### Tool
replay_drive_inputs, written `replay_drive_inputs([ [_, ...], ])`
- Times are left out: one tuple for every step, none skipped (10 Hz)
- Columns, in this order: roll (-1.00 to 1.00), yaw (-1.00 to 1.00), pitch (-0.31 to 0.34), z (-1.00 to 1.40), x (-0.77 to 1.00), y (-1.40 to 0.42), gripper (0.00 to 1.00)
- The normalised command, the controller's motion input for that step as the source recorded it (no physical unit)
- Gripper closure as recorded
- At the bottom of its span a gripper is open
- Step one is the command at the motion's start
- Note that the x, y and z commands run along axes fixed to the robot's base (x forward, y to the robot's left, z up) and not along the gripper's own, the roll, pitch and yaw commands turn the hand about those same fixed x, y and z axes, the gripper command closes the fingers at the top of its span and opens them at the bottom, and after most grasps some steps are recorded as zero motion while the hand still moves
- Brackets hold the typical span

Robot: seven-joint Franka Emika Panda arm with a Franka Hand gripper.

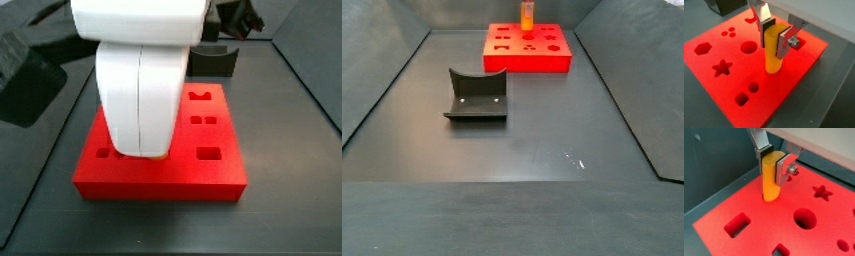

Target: Insert the oval object.

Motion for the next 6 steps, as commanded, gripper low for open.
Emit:
replay_drive_inputs([
  [0.0, -0.01, -0.019, -0.48, 0.0, 0.0, 1.0],
  [0.06, -0.02, 0.0, -0.49, 0.0, -0.03, 1.0],
  [0.1, -0.02, 0.0, -0.46, 0.0, -0.05, 1.0],
  [0.11, -0.03, 0.0, -0.48, 0.0, -0.06, 1.0],
  [0.13, -0.03, 0.0, -0.49, 0.0, -0.07, 1.0],
  [0.15, -0.03, 0.01, -0.49, 0.0, -0.08, 1.0],
])
